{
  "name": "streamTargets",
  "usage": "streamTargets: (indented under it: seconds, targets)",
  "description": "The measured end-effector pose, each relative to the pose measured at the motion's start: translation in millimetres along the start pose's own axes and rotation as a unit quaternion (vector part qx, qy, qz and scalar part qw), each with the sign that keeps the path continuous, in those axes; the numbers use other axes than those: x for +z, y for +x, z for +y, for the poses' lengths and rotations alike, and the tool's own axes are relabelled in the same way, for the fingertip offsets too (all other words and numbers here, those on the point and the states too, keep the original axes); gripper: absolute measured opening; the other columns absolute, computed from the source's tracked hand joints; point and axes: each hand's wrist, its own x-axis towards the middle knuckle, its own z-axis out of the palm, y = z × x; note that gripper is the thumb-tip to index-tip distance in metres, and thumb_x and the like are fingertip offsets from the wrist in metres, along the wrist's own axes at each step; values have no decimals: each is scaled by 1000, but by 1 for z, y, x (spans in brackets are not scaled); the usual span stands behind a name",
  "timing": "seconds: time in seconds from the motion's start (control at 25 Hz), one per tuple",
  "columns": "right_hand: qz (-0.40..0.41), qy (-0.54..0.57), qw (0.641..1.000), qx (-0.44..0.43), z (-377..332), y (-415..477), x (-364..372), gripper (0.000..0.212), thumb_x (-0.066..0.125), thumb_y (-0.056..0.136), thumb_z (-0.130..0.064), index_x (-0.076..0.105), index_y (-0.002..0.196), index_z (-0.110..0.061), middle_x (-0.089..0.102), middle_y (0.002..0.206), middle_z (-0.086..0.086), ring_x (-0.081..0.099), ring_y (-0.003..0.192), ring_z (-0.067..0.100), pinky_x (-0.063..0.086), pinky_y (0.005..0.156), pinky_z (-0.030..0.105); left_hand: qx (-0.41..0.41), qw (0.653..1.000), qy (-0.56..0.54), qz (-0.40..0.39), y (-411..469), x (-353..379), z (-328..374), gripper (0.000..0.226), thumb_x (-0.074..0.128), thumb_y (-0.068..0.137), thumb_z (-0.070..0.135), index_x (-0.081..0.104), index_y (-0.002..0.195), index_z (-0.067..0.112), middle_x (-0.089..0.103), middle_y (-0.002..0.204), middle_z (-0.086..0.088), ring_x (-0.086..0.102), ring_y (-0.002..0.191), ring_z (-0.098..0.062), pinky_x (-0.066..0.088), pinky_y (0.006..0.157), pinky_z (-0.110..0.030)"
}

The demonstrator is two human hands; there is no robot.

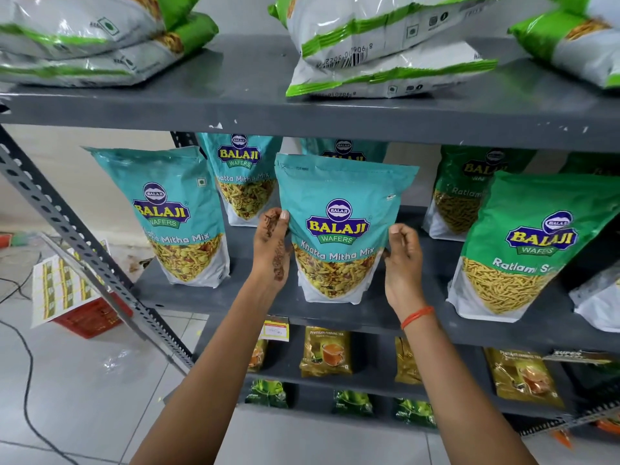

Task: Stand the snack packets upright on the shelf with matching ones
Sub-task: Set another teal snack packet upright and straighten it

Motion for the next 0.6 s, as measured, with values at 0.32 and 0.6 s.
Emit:
streamTargets:
  seconds: [0.32, 0.6]
  targets:
    - [165, -131, 948, -240, -26, -26, 36, 27, 41, 96, -13, 49, 118, -1, 52, 120, 13, 52, 114, 26, 41, 100, 28, 87, 985, 149, -6, -16, -9, 9, 39, 49, 96, 24, 43, 134, 20, 54, 126, 15, 52, 110, 11, 43, 86, -5]
    - [20, -211, 881, -424, -22, -73, 153, 28, 41, 95, -15, 47, 121, -5, 46, 128, 5, 45, 123, 21, 37, 106, 36, 460, 798, 383, 61, -22, -43, 50, 52, 46, 97, 25, 24, 144, 18, 29, 153, -8, 23, 144, -19, 23, 117, -35]
